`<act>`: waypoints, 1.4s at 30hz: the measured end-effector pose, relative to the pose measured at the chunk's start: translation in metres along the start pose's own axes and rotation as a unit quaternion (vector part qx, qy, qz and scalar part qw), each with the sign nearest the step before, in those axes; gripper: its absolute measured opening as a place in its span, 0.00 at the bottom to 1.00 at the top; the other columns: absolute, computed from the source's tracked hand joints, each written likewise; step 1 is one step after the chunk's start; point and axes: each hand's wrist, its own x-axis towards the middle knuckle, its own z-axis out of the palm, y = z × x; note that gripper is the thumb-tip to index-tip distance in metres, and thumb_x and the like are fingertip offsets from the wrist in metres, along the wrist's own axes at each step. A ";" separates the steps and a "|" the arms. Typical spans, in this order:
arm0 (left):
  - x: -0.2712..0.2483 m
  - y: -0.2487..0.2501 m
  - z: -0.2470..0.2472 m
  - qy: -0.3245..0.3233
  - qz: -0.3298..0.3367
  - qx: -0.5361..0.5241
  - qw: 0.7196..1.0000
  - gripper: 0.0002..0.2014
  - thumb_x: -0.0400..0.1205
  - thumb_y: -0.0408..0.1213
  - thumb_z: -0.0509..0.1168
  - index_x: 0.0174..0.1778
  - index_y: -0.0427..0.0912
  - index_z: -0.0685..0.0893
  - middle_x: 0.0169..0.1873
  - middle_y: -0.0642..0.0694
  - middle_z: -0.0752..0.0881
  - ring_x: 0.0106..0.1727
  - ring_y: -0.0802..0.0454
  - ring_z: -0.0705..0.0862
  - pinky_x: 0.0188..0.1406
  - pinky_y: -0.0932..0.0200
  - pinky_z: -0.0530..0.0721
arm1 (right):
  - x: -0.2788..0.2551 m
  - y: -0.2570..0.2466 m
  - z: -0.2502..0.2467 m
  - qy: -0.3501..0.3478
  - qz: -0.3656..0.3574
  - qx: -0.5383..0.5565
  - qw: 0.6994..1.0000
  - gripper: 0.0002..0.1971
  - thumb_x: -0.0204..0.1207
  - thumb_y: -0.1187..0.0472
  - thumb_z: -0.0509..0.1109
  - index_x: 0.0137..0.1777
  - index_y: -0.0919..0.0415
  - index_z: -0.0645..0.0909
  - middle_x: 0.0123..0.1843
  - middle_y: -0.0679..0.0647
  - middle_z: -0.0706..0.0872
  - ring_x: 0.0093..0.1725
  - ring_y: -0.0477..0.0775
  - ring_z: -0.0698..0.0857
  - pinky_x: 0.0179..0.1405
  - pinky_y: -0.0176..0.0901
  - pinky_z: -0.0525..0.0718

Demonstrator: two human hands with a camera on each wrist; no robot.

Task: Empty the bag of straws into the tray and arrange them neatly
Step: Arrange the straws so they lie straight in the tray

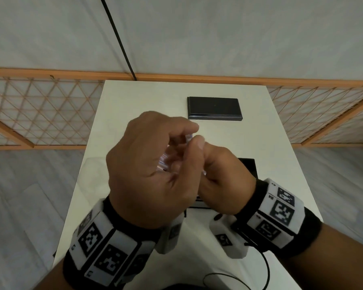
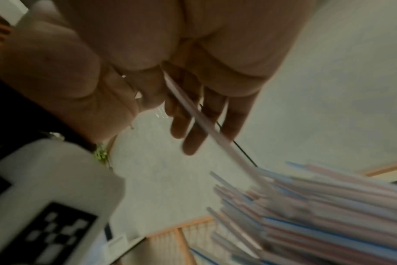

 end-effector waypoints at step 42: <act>-0.061 -0.066 0.066 0.122 -0.644 -0.365 0.661 0.16 0.83 0.27 0.70 0.65 0.32 0.78 0.59 0.29 0.89 0.52 0.31 0.92 0.47 0.35 0.92 | -0.055 0.114 0.001 -0.074 0.242 -0.304 0.918 0.48 0.63 0.20 0.62 0.79 0.49 0.65 0.69 0.48 0.74 0.67 0.52 0.75 0.72 0.50 0.74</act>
